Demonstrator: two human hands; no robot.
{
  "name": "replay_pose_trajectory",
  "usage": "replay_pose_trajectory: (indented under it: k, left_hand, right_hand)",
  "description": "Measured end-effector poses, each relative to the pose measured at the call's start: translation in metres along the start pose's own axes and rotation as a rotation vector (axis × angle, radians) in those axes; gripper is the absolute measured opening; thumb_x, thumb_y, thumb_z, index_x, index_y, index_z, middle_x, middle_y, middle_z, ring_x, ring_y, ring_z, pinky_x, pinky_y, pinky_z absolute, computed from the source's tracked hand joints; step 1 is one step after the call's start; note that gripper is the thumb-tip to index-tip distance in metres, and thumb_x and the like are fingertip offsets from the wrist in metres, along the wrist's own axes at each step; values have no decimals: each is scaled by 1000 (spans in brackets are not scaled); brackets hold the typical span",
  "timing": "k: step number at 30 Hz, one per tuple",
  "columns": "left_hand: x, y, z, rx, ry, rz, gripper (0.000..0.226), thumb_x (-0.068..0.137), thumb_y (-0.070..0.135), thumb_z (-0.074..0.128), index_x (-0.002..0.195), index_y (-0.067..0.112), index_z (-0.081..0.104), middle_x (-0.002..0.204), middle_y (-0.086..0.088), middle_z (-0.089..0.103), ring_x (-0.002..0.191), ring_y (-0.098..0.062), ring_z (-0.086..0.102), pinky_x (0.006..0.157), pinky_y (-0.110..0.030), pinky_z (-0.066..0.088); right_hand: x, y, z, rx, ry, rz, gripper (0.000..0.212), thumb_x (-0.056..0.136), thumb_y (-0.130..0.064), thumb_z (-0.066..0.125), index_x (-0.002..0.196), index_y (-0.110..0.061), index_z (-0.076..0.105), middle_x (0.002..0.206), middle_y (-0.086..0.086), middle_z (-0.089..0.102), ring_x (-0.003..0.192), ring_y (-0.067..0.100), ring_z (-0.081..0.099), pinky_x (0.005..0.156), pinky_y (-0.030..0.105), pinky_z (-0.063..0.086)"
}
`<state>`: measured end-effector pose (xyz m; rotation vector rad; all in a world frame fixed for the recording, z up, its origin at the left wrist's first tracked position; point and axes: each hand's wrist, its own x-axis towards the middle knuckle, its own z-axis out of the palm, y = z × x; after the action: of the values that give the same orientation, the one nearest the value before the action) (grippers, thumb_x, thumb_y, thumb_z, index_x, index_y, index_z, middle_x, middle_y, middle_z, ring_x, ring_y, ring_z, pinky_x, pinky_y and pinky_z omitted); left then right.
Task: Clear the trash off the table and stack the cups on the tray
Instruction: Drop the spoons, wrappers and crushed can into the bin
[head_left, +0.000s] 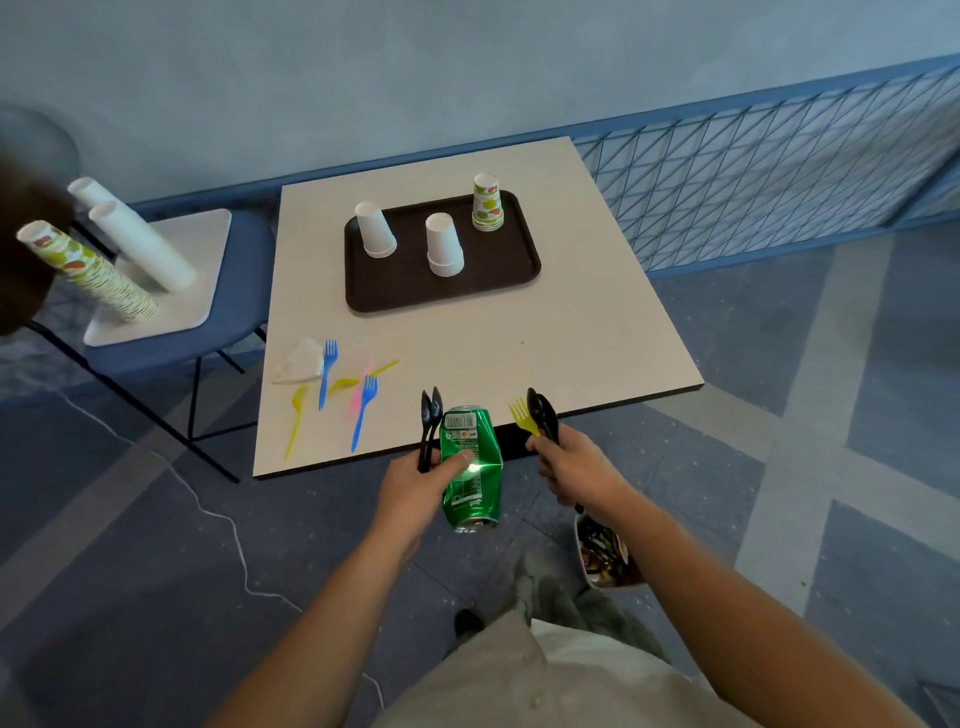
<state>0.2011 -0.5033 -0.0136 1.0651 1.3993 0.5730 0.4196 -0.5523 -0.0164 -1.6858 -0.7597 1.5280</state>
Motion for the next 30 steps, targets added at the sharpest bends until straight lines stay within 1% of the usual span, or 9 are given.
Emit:
replay_pose_trajectory:
  k: [4,8,10,15,19,22,25,28,30]
  left_hand:
    - [-13,-6,14,-3,49,-6,31,83,25,85,101,1,76,93,-9,80,92,-24,77,90,-45,59]
    - [-24,-14,42,29,68,0,43,82,27,87,96,-9,69,91,-16,78,89,-28,77,87,-48,59]
    - [-30,-17,63,47,71,1,42,81,26,86,94,-10,68,91,-18,78,88,-29,77,83,-45,59]
    - [-53,-16,134,160,90,17,26,83,28,82,92,5,77,92,-13,78,88,-25,75,71,-32,51]
    - [-77,-19,200,182,109,14,37,82,33,83,84,-1,70,82,-16,72,73,-18,64,64,-30,42]
    - [-91,-23,233,213,117,-1,31,84,37,83,81,7,73,78,0,72,71,-14,65,57,-24,41]
    - [-99,-27,261,255,116,-21,23,84,36,84,84,14,77,78,5,76,72,-7,69,54,-15,45]
    - [-99,-34,281,309,132,-53,25,83,30,83,67,19,67,64,8,66,63,-9,62,52,-20,40]
    - [-96,-39,292,354,115,-84,24,83,28,80,65,19,67,63,8,65,62,-8,61,51,-20,40]
  right_hand:
    - [-18,15,-15,-80,-6,43,12,105,-25,46,102,-16,53,58,-6,40,45,11,30,42,25,24]
    - [-35,31,-49,-130,-4,76,15,105,-26,46,105,-14,54,58,-7,42,45,10,30,43,26,25]
    - [-44,37,-72,-160,-1,92,14,104,-25,47,103,-14,55,58,-6,42,45,10,31,42,25,25]
    - [-69,64,-139,-147,7,153,13,98,-21,45,99,-14,55,57,-4,40,43,12,30,42,24,21]
    - [-89,90,-200,-199,-6,179,16,98,-23,42,99,-14,54,61,0,44,44,13,36,42,23,25]
    - [-93,107,-232,-246,-28,196,14,99,-21,39,99,-14,51,65,2,45,45,13,38,42,23,29]
    - [-98,126,-262,-231,-41,219,7,100,-20,41,99,-16,47,61,0,43,40,12,36,43,24,30]
    - [-97,141,-281,-252,-45,250,8,101,-24,44,100,-17,48,62,1,42,41,12,34,44,23,28]
    - [-91,151,-287,-256,-46,298,7,101,-23,44,102,-17,48,64,1,41,41,11,32,43,22,26]
